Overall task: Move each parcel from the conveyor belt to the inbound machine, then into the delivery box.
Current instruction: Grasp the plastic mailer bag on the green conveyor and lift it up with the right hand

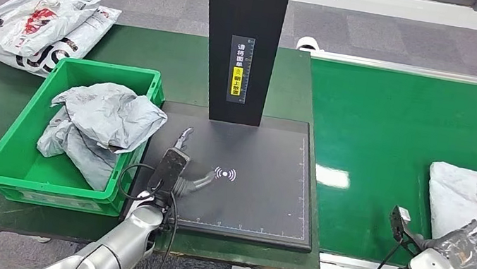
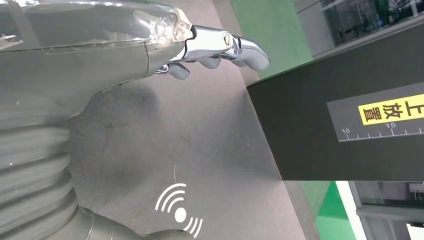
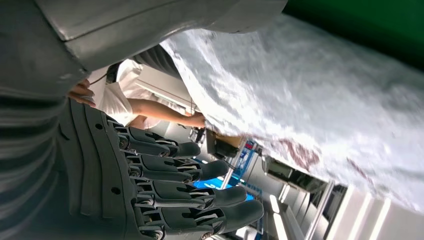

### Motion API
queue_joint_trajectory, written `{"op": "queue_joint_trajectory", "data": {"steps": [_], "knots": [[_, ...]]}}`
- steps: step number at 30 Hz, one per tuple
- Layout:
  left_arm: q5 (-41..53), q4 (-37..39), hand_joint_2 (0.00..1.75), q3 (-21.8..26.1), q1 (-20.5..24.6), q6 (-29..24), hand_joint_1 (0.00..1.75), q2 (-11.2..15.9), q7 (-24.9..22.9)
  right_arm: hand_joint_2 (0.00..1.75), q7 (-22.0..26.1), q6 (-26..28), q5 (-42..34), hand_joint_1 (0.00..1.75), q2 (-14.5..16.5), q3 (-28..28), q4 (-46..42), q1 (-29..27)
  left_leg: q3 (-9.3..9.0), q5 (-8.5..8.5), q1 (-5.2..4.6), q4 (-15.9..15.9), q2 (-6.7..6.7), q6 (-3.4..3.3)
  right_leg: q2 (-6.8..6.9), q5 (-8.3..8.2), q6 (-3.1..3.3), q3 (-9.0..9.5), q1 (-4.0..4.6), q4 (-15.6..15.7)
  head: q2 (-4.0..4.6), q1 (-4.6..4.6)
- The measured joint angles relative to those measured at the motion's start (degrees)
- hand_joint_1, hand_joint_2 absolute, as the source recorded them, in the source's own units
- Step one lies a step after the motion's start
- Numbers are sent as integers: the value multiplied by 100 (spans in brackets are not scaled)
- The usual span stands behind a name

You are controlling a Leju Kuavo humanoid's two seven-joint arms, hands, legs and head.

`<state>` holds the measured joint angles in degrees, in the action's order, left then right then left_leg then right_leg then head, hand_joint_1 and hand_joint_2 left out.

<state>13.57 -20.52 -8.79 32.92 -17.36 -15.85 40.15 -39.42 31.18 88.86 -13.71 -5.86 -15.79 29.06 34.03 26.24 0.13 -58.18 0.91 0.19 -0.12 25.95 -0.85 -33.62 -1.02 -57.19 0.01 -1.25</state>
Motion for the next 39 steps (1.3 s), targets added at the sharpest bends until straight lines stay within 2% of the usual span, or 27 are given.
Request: {"op": "queue_joint_trajectory", "data": {"steps": [7,12,16,19,22,39], "knots": [[19,-16,175,80,1,58,0,9,0,175,-1,-349,2,0,-27,-3,26,-63,0,0,0,0,-1,0,-1,0,0,-1,0,0,0,0],[30,-31,175,84,3,127,0,16,2,175,-4,-1054,-62,0,-30,-107,33,-135,0,0,0,0,-1,0,-1,0,0,-1,0,1,0,0],[55,-29,175,105,21,185,0,17,2,175,-4,-1884,-133,175,-11,-283,33,-142,-17,3,6,0,-6,0,-5,2,0,16,6,7,1,-1],[96,-28,175,150,46,225,0,16,2,175,6,-2365,-184,175,38,-427,33,-139,-37,6,10,0,2,-4,4,9,-7,42,11,17,-1,-1],[117,-28,175,189,59,238,0,18,2,175,10,-2578,-207,175,59,-549,33,-157,-45,4,10,-1,14,-13,17,11,-17,66,10,23,0,0],[119,-28,175,243,61,237,0,22,2,175,15,-2600,-196,175,62,-810,32,-178,-46,2,20,-7,15,-17,16,5,-23,72,21,27,1,-2]]}}
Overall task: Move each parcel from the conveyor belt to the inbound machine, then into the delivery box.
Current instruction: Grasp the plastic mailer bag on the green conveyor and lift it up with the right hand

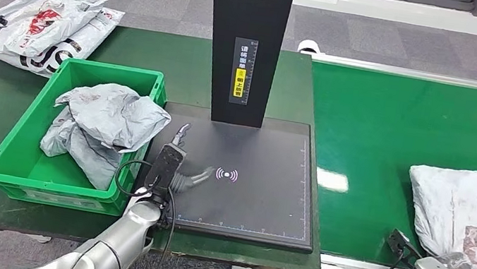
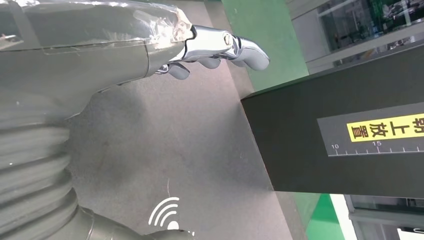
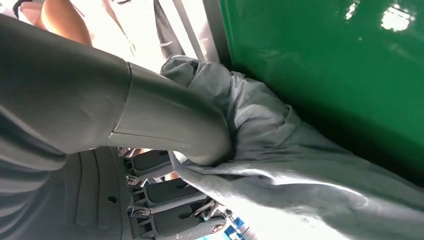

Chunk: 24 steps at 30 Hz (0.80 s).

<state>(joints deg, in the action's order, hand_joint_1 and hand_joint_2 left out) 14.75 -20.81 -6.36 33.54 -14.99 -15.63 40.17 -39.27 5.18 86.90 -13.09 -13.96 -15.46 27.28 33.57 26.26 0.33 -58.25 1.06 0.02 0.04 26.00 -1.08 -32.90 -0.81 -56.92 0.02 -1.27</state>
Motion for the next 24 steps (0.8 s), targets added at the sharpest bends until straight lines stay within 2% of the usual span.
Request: {"op": "queue_joint_trajectory", "data": {"steps": [9,11,13,17,20,21,24], "knots": [[0,0,175,21,0,-7,0,1,0,175,24,78,16,175,17,-40,-1,-6,2,0,0,0,1,0,1,0,0,2,0,0,0,1],[0,-1,175,31,-2,-40,0,3,0,175,156,416,22,175,37,-48,-1,-4,4,0,0,0,2,0,2,0,0,2,0,-1,0,2],[0,-11,175,58,-14,-112,0,10,0,175,483,1155,-21,175,73,-61,-3,-5,12,0,-2,2,-1,0,-1,-2,1,-3,-3,-3,-1,2],[1,-68,175,132,-57,-261,0,31,-1,175,1628,2826,-309,175,190,-126,-61,93,32,-4,-11,4,-27,2,-25,-20,7,-36,-12,-10,0,2],[32,-94,175,157,-62,-389,0,37,-12,175,2860,3398,-650,175,428,-380,-474,221,49,-20,-12,4,-20,7,-19,-27,5,-54,-14,-20,-1,3],[63,-96,175,166,-58,-452,0,40,-34,175,3443,3469,-759,175,574,-521,-763,235,58,-25,-12,5,-14,12,-15,-28,8,-63,-13,-27,-1,3],[197,-94,175,231,-2,-624,0,34,-168,175,5767,3515,-786,175,1305,-1030,-1993,210,73,-33,-11,3,-22,23,-24,-32,19,-103,-11,-43,-2,0]]}}
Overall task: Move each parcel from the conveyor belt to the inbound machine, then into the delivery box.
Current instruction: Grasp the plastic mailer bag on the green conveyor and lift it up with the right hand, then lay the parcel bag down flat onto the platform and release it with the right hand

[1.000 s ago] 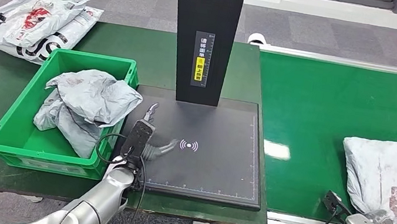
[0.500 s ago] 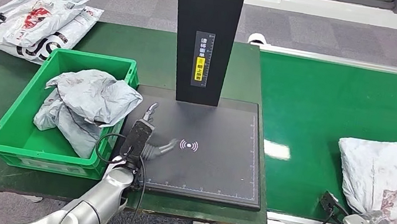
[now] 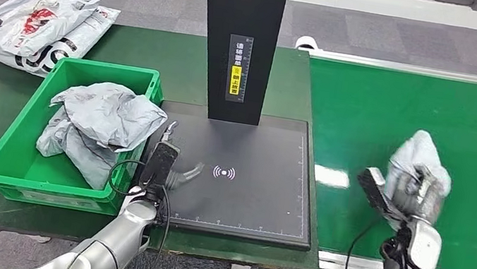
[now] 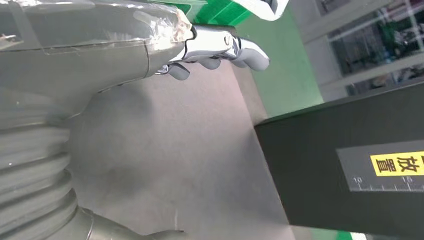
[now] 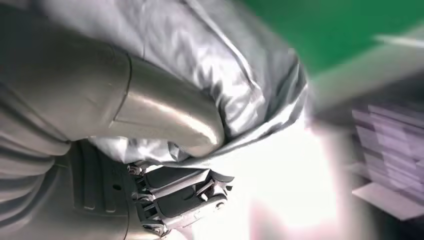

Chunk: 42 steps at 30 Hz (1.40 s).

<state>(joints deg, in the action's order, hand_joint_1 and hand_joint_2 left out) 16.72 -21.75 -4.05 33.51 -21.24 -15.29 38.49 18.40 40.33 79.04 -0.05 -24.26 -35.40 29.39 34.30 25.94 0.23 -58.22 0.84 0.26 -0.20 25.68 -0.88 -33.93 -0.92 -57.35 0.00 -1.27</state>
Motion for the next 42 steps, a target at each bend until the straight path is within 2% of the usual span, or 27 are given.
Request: {"op": "queue_joint_trajectory", "data": {"steps": [1,2,3,6,8,10,18,22,26,31,33,38,42], "knots": [[45,0,175,19,37,-26,0,-12,-45,175,631,6,60,175,283,-110,-438,-46,-1,-1,2,0,-1,2,0,2,5,-6,3,-1,0,-1],[85,0,175,26,77,-37,0,-26,-75,175,924,6,106,175,514,-148,-804,-116,-1,-2,4,1,7,5,9,6,10,-7,6,-1,1,-1],[118,0,175,30,112,-42,0,-38,-95,175,981,3,131,175,708,-149,-1125,-202,1,-4,7,3,22,8,24,13,16,-5,9,-1,0,-2],[177,0,175,82,152,-42,0,-61,-109,175,249,-8,134,175,1054,-84,-1799,-412,14,-10,11,6,63,16,69,26,24,-3,10,-5,1,-1],[192,0,175,126,156,-40,0,-60,-103,175,-97,-9,144,175,1166,-40,-2083,-503,16,-9,9,6,57,18,62,26,25,-5,7,-7,1,0],[206,0,175,159,161,-37,0,-62,-91,175,-204,-10,158,175,1243,3,-2270,-576,15,-6,6,6,42,17,44,25,24,-8,4,-5,0,0],[225,0,175,217,165,-36,0,-69,-74,175,-257,-11,119,175,1402,97,-2639,-742,15,-4,-1,6,32,14,35,23,23,-13,-2,-5,1,0],[262,-2,175,280,166,-36,0,-68,-19,175,-245,-14,-82,175,1410,318,-2434,-706,15,-4,1,7,27,15,29,22,23,-13,0,-8,0,0],[328,-5,175,378,169,-36,0,-67,22,175,-451,-67,17,175,1541,1083,-1688,-611,12,-5,5,9,17,18,19,22,26,-18,4,-15,1,0],[377,-39,175,518,172,-36,0,-67,62,175,-446,-906,-472,175,1879,2414,-491,-488,14,-6,15,10,15,28,16,23,33,-28,13,-19,0,0],[402,-46,175,574,172,-36,0,-67,75,175,-455,-1089,-792,175,1980,2935,-150,-448,15,-6,16,11,14,29,15,24,34,-30,14,-21,0,0],[419,-52,175,676,172,-45,0,-67,113,175,-625,-1123,-1523,175,2078,4202,335,-235,16,-6,15,10,14,29,14,26,36,-32,12,-20,1,0],[424,-56,175,745,172,-52,0,-67,113,175,-678,-1091,-1641,175,2083,4710,522,-136,16,-6,13,9,13,29,14,24,37,-31,10,-19,2,0]]}}
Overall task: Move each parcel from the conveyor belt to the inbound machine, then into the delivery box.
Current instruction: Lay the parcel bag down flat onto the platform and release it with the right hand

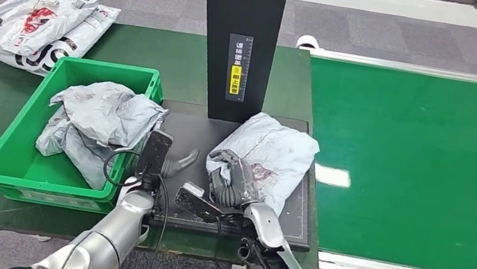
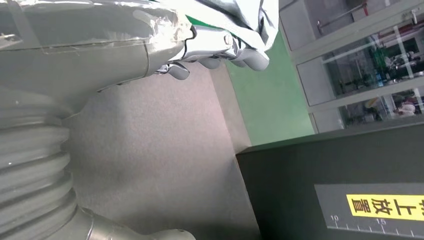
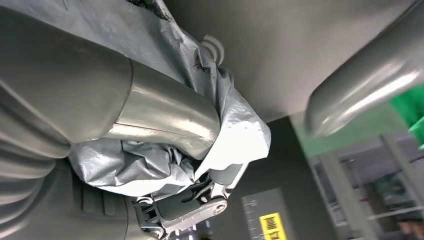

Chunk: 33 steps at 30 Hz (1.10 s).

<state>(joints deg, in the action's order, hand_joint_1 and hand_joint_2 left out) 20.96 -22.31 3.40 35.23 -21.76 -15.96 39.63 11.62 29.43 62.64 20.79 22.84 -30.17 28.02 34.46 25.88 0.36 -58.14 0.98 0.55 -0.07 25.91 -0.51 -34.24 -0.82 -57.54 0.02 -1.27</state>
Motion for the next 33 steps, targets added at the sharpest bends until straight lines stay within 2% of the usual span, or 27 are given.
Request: {"op": "queue_joint_trajectory", "data": {"steps": [5,15,16,19,20,25,27,30,33], "knots": [[1,-25,175,37,-1,-1,0,1,13,175,-4,-66,-75,175,0,256,56,22,-1,0,0,0,0,0,0,-1,1,0,0,0,-1,0],[0,-39,175,105,-2,-1,0,2,37,175,47,-123,-159,175,0,303,99,26,-1,0,0,0,-1,0,-1,-2,2,-1,1,0,-1,0],[0,-40,175,106,-3,-1,0,2,37,175,47,-124,-159,146,0,304,101,26,-1,0,0,0,-1,0,-1,-2,2,-1,1,0,-2,0],[-1,-44,175,107,-3,-4,0,2,39,175,46,-141,-169,15,0,304,105,26,-1,0,0,0,-1,0,-1,-2,2,-1,0,0,-1,0],[-5,-56,175,107,-7,-11,0,2,43,175,39,-133,-178,0,0,304,108,26,-1,0,0,0,-1,0,-1,-2,2,-1,0,0,-1,0],[-32,-360,175,102,-126,-153,0,1,55,175,8,326,-318,0,-21,301,117,18,-2,0,0,-1,-2,0,-1,-2,3,-1,0,0,-2,0],[-83,-658,175,27,-273,-209,0,3,57,175,201,636,-617,0,-67,255,76,2,-1,0,0,-1,-3,0,-3,-2,3,-3,0,1,-1,0],[-225,-1017,175,-237,-450,-185,0,28,62,175,981,968,-1525,0,-168,38,-145,-41,1,0,-1,-2,-1,0,-1,-2,2,-4,0,1,0,0],[-514,-1181,175,-457,-530,-114,0,66,61,175,1749,1076,-2305,0,-250,-375,-541,-104,1,0,-2,-3,-3,0,-3,-3,2,-4,-1,2,-1,0]]}}
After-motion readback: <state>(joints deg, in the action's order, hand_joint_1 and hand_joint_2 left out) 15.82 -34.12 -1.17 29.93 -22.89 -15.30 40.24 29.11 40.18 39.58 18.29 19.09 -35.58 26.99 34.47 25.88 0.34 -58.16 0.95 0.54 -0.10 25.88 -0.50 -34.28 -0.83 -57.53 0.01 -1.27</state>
